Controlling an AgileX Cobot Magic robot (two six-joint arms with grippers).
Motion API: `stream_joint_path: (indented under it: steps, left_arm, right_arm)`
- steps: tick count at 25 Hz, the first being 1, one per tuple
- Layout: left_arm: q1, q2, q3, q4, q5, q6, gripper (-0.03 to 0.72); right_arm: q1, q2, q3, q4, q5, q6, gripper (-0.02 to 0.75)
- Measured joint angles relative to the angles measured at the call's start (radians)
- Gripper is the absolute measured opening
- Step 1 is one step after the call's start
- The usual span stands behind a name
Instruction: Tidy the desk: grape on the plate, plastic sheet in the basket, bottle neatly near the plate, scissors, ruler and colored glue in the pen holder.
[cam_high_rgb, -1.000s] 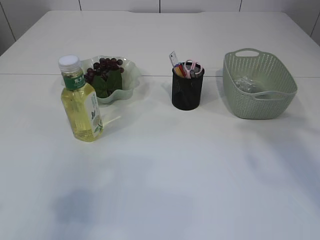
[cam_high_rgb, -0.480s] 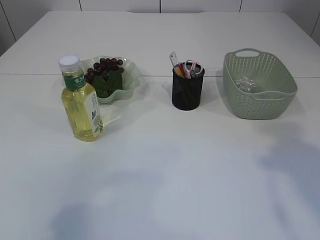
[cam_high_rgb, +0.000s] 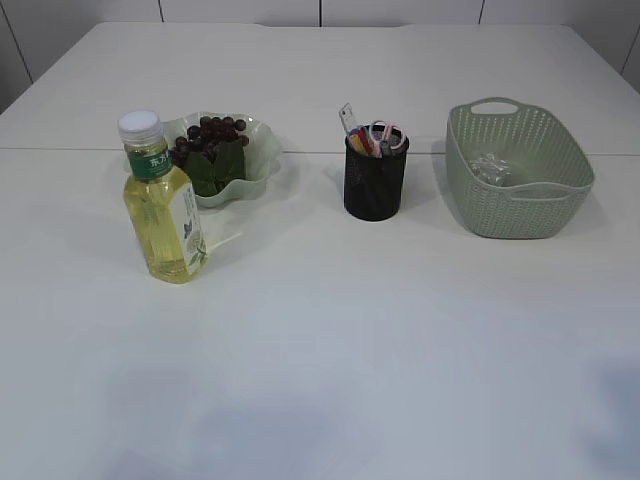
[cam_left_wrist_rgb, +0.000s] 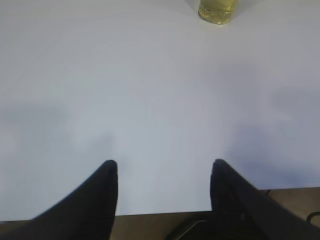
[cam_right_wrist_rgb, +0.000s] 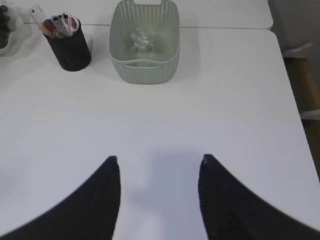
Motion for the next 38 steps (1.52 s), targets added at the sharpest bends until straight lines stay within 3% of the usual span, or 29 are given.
stream_joint_path:
  steps: [12, 19, 26, 32, 38]
  left_arm:
    - [0.000, -0.288, 0.000, 0.006, 0.044, 0.000, 0.433]
    - [0.000, -0.415, 0.000, 0.006, 0.046, 0.000, 0.433]
    - [0.000, -0.455, 0.004, 0.006, 0.052, 0.004, 0.433]
    - [0.000, -0.455, 0.094, -0.019, 0.036, 0.008, 0.433]
    - [0.000, -0.455, 0.159, -0.027, -0.012, 0.101, 0.433]
  right_arm:
    - [0.000, -0.398, 0.206, 0.045, 0.008, 0.002, 0.408]
    - [0.000, -0.569, 0.278, 0.138, 0.012, 0.002, 0.407]
    - [0.000, -0.600, 0.377, 0.156, 0.014, -0.002, 0.408]
    - [0.000, -0.600, 0.494, 0.158, 0.014, -0.074, 0.407]
    - [0.000, -0.600, 0.561, 0.158, 0.010, -0.140, 0.407]
